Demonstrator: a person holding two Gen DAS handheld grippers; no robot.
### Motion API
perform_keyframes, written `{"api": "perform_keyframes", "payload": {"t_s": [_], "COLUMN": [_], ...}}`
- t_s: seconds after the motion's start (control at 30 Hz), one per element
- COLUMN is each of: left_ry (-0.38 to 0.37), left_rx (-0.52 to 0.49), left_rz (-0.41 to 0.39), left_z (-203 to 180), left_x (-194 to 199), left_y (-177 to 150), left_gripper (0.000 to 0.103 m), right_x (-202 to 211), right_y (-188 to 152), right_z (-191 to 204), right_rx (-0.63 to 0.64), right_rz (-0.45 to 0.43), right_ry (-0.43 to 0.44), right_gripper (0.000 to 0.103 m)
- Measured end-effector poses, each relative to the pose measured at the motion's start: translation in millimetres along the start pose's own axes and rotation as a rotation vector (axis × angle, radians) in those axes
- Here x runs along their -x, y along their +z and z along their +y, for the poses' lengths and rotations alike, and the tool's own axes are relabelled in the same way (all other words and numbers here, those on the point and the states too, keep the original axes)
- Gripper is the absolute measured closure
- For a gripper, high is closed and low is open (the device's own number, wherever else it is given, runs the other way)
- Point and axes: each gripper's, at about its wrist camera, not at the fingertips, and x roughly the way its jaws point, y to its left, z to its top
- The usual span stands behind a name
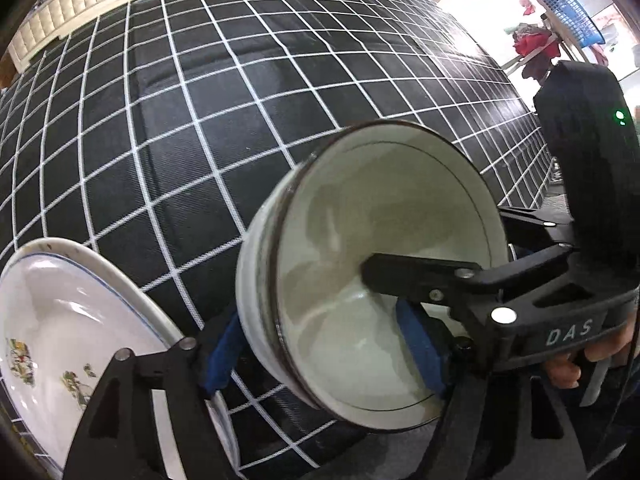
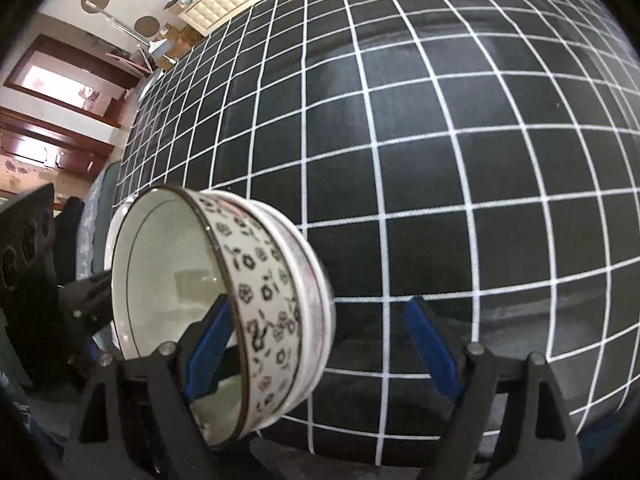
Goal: Organize plates and bowls
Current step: 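Lift the bowl stack with both tools and carry it over the plate stack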
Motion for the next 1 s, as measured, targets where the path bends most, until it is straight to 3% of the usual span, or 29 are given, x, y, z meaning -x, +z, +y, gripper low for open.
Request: {"api": "perform_keyframes", "payload": {"t_s": [0.03, 0.2, 0.53, 0.7, 1.0], "left_ry": [0.002, 0.006, 0.022, 0.016, 0.041], "left_rx": [0.001, 0.017, 0.058, 0.090, 0.115], "left_rz": [-0.001, -0.011, -0.032, -0.042, -0.125], "left_z": [-1, -2, -11, -17, -19], "left_x": [-1, 1, 6, 11, 69], "left_y": [1, -4, -11, -16, -17], "left_gripper": [0.031, 0.033, 0.036, 0.036, 0.036], "right_x": [0, 6, 22, 24, 41], "right_y": [-2, -7, -17, -16, 7], "right_z": [0, -1, 11, 16, 74], "right_rx": [0.005, -0.038, -0.062, -0.091, -0.024], "right_rz": [0.002, 0.022, -0.003, 0.004, -0.014], "right_ry": [0.007, 0.108, 0.016, 0.022, 0.033], "right_gripper": [0.016, 0.041, 0.041, 0.041, 0.041]}}
